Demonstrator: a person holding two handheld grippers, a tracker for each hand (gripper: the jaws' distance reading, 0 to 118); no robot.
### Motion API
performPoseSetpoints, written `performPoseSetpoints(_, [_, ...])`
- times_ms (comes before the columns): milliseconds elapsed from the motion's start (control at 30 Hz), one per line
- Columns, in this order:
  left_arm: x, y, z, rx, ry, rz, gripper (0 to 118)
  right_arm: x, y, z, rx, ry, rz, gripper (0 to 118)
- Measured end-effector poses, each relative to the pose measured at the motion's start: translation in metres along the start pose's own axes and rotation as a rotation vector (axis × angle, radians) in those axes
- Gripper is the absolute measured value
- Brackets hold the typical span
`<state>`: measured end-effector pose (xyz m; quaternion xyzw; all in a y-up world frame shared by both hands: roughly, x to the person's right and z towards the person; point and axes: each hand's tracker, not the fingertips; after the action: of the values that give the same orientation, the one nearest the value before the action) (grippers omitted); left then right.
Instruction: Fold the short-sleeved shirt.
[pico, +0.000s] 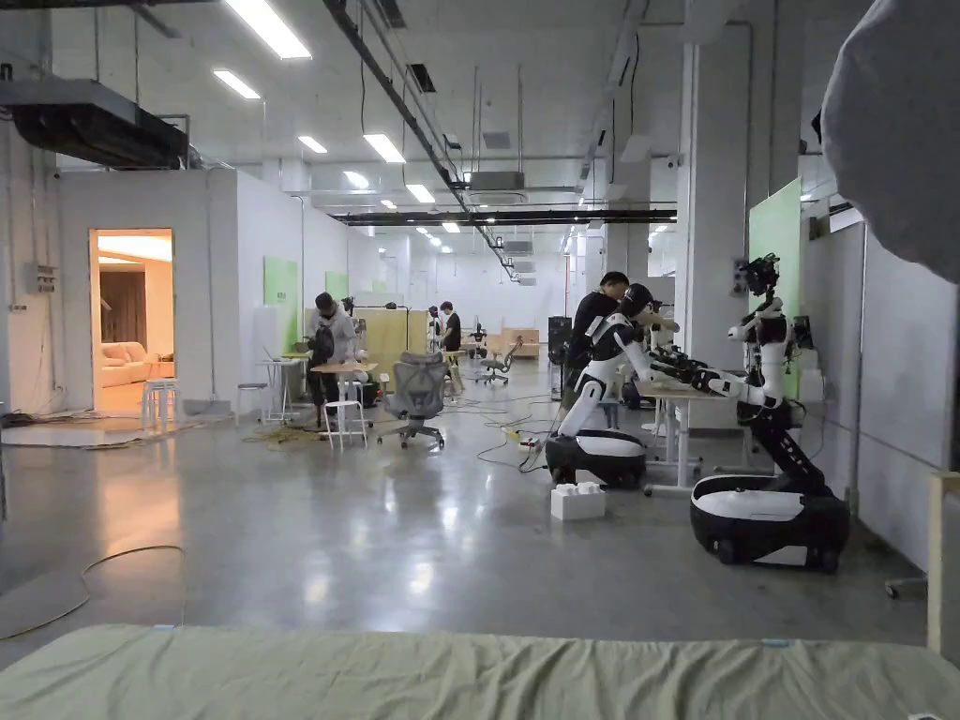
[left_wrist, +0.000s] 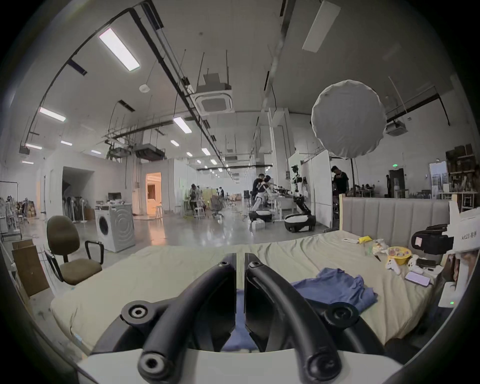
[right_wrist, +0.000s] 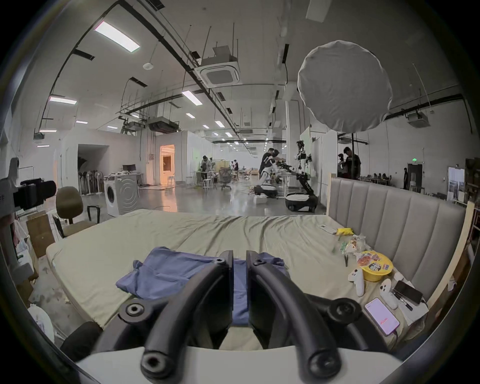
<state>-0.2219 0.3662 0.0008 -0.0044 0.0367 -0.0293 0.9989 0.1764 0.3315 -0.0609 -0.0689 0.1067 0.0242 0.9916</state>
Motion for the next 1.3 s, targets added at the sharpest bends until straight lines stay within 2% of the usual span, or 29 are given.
performPoseSetpoints(33, [0.001,0.001,0.003,-0.017,-0.002,0.010,0,-0.003,0.002,0.004,0.022,-0.018,-0.013,2])
performPoseSetpoints(100, [0.000,0.003,0.010,-0.001,-0.012,0.011,0,-0.006,0.009,0.009,0.098,-0.045,-0.005,1])
performPoseSetpoints(133, [-0.001,0.003,0.011,-0.009,-0.033,0.039,0,-0.007,0.009,0.008,0.068,-0.024,-0.063,1])
performPoseSetpoints(233, [0.000,0.004,0.012,-0.006,-0.022,0.037,0,-0.008,0.014,0.007,0.086,-0.010,-0.074,1])
performPoseSetpoints(267, [0.000,0.005,0.012,-0.007,-0.021,0.034,0,-0.009,0.013,0.006,0.058,0.000,-0.110,1])
performPoseSetpoints(333, [-0.002,0.007,0.013,-0.007,-0.025,0.024,0,-0.012,0.020,0.007,0.120,0.008,-0.021,1])
performPoseSetpoints(367, [-0.002,0.009,0.013,-0.009,-0.025,0.022,0,-0.011,0.017,0.006,0.087,0.007,-0.050,1])
performPoseSetpoints(400, [-0.004,0.010,0.012,-0.013,-0.029,0.016,0,-0.011,0.017,0.006,0.089,-0.001,-0.047,1])
performPoseSetpoints(433, [-0.006,0.010,0.011,-0.014,-0.027,0.015,0,-0.012,0.020,0.007,0.125,-0.004,0.002,1])
performPoseSetpoints(500, [-0.013,0.010,0.006,-0.030,-0.029,0.042,0,-0.008,0.013,0.003,0.062,-0.005,-0.083,0])
performPoseSetpoints(533, [-0.016,0.008,0.004,-0.034,-0.031,0.049,0,-0.007,0.013,0.002,0.084,-0.003,-0.062,1])
performPoseSetpoints(667, [-0.027,-0.006,-0.014,-0.094,-0.024,0.047,0,-0.002,0.004,-0.004,0.037,-0.005,-0.058,1])
performPoseSetpoints(767, [-0.038,-0.029,-0.039,-0.239,0.012,0.132,1,0.003,-0.009,-0.010,-0.004,-0.010,-0.086,1])
performPoseSetpoints(833, [-0.049,-0.049,-0.058,-0.302,0.002,0.172,13,0.009,-0.020,-0.014,-0.072,-0.010,-0.150,1])
performPoseSetpoints(900, [-0.057,-0.073,-0.081,-0.350,-0.024,0.198,35,0.013,-0.025,-0.018,-0.069,0.001,-0.140,1])
performPoseSetpoints(967, [-0.064,-0.102,-0.112,-0.444,-0.027,0.222,66,0.017,-0.035,-0.023,-0.105,0.002,-0.150,1])
performPoseSetpoints(1133, [-0.071,-0.185,-0.192,-0.667,-0.082,0.197,68,0.024,-0.054,-0.035,-0.179,-0.006,-0.175,1])
performPoseSetpoints(1200, [-0.077,-0.213,-0.218,-0.739,-0.107,0.243,68,0.026,-0.059,-0.040,-0.206,-0.007,-0.180,1])
performPoseSetpoints(1300, [-0.081,-0.241,-0.245,-0.833,-0.069,0.309,65,0.030,-0.066,-0.040,-0.230,-0.007,-0.172,1])
